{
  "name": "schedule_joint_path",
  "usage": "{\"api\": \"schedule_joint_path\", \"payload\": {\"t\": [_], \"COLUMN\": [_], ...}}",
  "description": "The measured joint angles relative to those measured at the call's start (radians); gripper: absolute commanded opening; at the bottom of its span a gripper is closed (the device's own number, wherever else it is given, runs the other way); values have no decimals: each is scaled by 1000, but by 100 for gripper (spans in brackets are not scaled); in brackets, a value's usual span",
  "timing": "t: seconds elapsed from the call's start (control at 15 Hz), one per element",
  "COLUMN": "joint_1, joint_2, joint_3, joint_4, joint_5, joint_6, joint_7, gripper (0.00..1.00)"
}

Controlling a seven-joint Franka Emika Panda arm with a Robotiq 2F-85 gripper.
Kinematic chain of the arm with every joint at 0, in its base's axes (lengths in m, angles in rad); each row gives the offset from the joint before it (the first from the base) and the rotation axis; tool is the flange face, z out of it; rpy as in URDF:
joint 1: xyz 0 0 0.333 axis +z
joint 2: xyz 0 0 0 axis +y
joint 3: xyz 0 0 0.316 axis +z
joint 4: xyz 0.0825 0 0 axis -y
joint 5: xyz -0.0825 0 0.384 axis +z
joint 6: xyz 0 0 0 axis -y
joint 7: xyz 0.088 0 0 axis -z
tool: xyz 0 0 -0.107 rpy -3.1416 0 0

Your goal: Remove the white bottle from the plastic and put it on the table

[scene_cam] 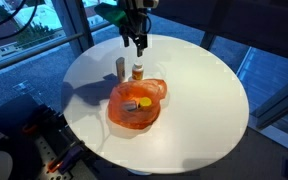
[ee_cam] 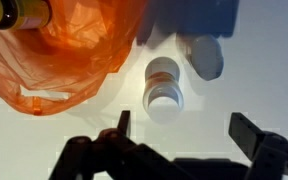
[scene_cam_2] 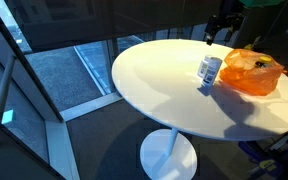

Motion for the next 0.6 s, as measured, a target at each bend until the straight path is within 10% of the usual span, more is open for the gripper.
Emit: {"api": "schedule_joint_path", "payload": {"t": [0.6], "joint_1": [-22], "joint_2": [-177], "joint_3": [5], "joint_4": [61], "joint_5": [39], "joint_6": [-348], "joint_7": [-244], "gripper": [100]}}
